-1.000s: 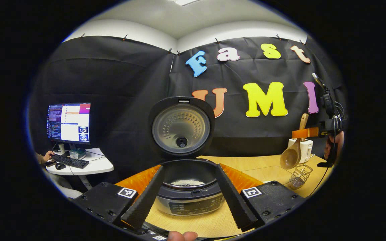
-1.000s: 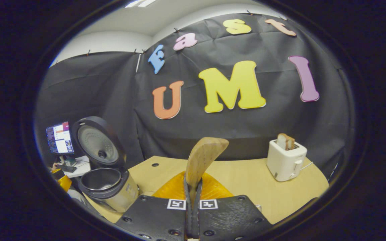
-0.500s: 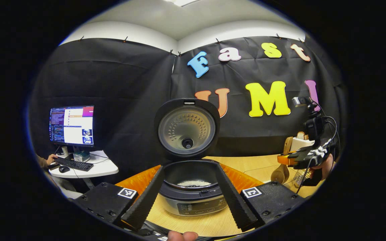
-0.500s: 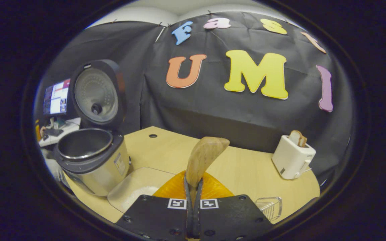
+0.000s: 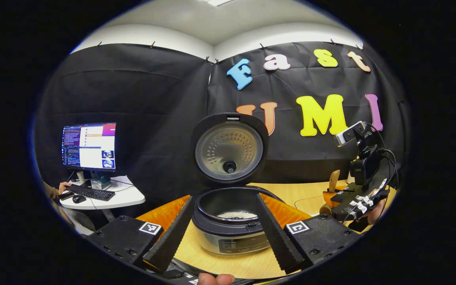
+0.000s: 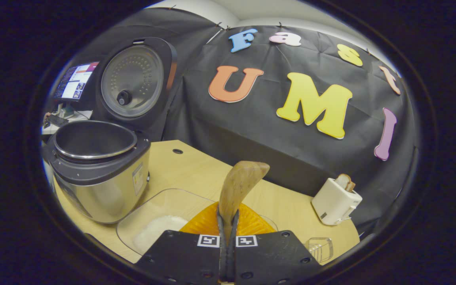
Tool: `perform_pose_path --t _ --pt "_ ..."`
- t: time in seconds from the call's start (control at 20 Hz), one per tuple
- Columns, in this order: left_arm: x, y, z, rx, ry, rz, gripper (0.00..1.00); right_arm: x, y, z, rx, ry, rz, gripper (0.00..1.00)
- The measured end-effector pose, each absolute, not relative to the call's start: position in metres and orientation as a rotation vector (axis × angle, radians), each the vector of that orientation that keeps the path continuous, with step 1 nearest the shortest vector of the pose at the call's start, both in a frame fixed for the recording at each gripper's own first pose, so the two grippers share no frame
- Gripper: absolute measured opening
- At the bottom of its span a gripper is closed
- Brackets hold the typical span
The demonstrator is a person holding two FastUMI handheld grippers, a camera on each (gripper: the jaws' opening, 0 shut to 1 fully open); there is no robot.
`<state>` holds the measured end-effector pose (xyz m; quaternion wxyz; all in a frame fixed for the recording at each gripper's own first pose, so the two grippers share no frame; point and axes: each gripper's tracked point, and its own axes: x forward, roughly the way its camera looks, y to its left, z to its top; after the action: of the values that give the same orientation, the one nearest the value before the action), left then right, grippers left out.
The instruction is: Close the left gripper, press the button to open the rice cooker; take a wooden spoon from the chopstick holder with the right hand, scoop a spoonful of rice and pour it into the rice cooker, then put the wooden spoon back into the chopstick holder.
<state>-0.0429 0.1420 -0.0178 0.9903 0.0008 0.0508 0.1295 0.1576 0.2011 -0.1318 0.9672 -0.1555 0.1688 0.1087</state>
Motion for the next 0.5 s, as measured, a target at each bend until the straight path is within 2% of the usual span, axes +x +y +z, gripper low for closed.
perform_pose_path --t 0.35,0.5 --pt "-0.048 0.154 -0.01 -0.053 0.084 0.268 0.98 0.151 0.247 -0.137 -0.155 0.417 0.296 0.0" --pt "-0.051 0.167 -0.008 -0.043 0.077 0.314 0.98 0.15 0.257 -0.136 -0.063 0.46 0.323 0.0"
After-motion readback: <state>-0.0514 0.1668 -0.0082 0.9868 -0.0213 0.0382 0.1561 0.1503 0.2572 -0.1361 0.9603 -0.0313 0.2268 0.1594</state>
